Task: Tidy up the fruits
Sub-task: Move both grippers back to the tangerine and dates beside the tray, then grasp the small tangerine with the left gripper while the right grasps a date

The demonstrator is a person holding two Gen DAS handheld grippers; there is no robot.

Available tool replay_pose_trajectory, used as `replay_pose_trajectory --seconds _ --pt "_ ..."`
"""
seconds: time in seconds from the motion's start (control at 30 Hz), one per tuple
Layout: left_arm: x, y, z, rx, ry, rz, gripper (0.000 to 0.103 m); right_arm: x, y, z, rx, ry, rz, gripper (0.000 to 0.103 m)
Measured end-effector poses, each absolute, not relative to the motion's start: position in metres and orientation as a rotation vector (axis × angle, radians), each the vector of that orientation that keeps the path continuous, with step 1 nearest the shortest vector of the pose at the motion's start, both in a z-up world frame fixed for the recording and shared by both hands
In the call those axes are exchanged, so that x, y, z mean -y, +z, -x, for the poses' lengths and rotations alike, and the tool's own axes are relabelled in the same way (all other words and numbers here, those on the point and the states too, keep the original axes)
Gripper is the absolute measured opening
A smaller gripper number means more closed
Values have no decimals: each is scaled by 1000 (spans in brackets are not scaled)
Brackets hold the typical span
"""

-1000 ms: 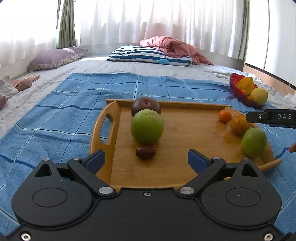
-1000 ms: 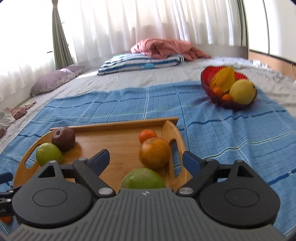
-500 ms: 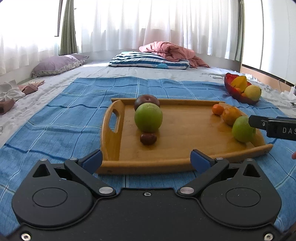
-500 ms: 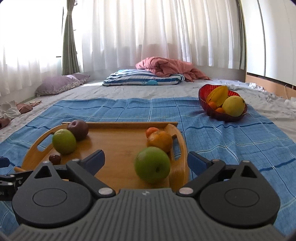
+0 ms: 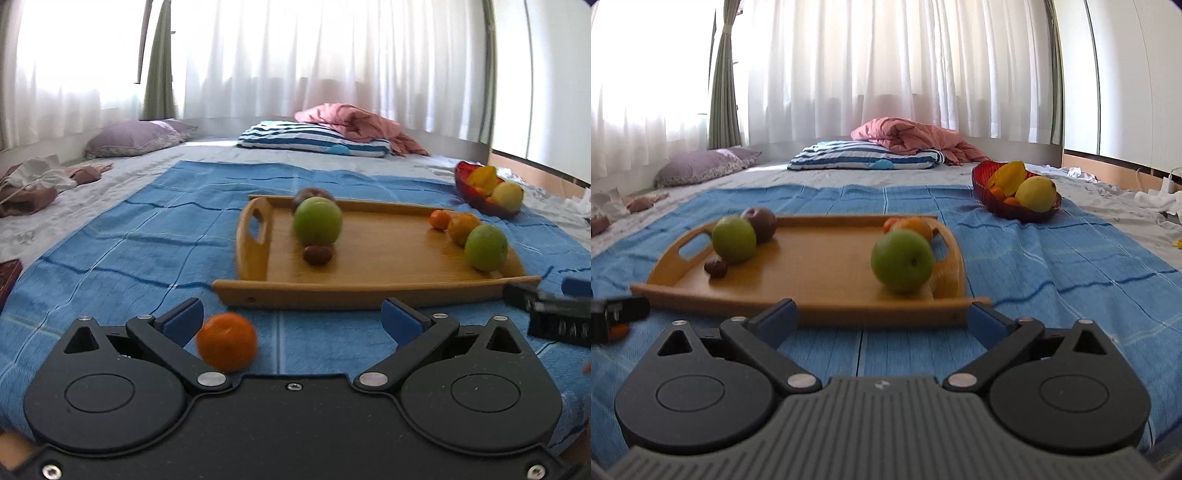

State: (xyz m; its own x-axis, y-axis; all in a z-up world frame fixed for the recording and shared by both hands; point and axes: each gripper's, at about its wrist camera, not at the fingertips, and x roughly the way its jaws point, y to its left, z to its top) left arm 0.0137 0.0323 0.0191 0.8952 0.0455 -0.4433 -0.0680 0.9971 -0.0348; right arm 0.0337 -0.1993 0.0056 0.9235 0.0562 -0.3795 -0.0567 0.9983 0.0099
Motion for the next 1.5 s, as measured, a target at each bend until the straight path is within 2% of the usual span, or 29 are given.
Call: replay_pose_trajectory --seconds 0.27,0.57,0.8,0.97,1.27,1.37,1.5 --pt "-43 10 -6 -483 91 47 103 179 -5 -8 -406 56 73 98" --pt "-58 -3 -15 -510 160 56 101 164 -14 -2 -421 60 35 77" --pt "-63 -9 -22 -524 154 70 91 151 -16 -5 -425 63 -25 56" --pt "-64 -10 -27 -531 163 92 87 143 -18 -13 -444 52 -53 49" --pt "-66 -13 -36 -548 161 107 75 131 -21 -23 -447 52 -24 47" --pt "-64 -13 -37 -547 155 101 68 131 -22 -25 -445 50 -30 45" --pt "-57 -12 -37 -541 156 82 51 132 -23 -25 -439 50 -37 38"
